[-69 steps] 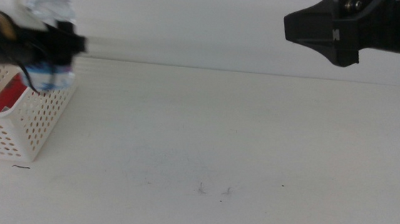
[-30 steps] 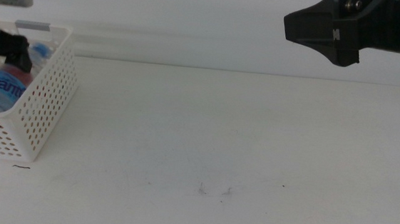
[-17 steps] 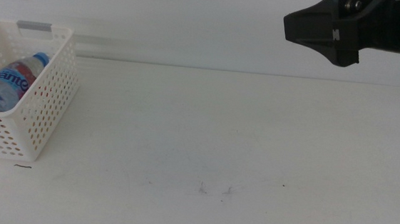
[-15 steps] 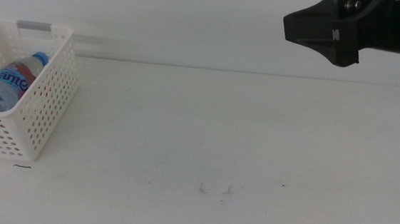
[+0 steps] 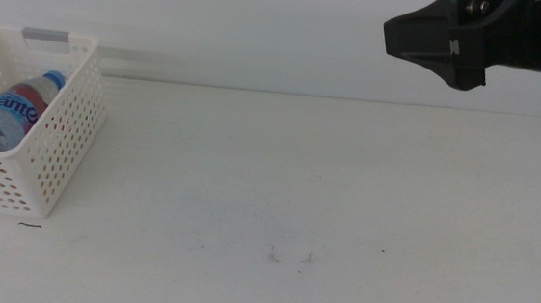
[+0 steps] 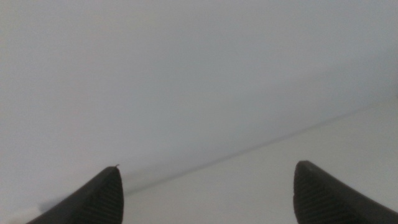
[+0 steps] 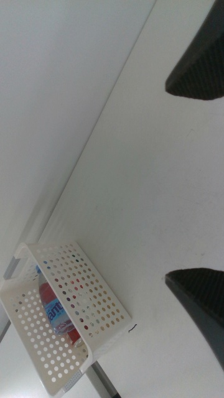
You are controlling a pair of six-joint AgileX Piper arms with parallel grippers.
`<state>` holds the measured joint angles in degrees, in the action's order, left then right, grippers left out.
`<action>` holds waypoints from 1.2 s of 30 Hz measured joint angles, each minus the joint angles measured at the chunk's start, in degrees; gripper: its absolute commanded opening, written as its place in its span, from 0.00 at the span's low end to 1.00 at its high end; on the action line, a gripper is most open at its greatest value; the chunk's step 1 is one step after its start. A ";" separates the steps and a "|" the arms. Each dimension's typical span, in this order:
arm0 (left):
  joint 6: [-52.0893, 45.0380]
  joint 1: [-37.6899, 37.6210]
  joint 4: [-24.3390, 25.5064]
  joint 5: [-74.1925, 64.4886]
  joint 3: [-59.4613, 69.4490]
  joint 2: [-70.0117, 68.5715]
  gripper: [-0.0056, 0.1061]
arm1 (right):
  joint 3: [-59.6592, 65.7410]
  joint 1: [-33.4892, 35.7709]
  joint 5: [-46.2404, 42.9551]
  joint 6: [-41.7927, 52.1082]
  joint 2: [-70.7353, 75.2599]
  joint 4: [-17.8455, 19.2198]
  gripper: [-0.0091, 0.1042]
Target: Use arms to grab the bottles and put them into the dustbin to the left of the table.
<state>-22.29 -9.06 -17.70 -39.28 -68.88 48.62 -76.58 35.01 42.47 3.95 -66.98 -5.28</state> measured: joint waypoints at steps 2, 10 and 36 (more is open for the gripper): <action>0.00 0.00 -1.06 -1.78 0.22 -0.16 0.89 | 0.00 0.00 0.00 0.00 0.00 0.00 0.88; -0.11 0.00 -1.47 -2.79 0.30 -0.19 0.89 | 1.01 -0.26 -0.49 0.00 0.00 0.00 0.88; -0.22 8.51 -2.99 26.87 66.42 -43.84 0.89 | 73.22 -33.30 -35.95 -0.13 59.18 2.43 0.88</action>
<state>-22.52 -0.55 -20.69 -12.41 -2.46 4.78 -3.36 1.71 6.51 3.83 -7.79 -2.85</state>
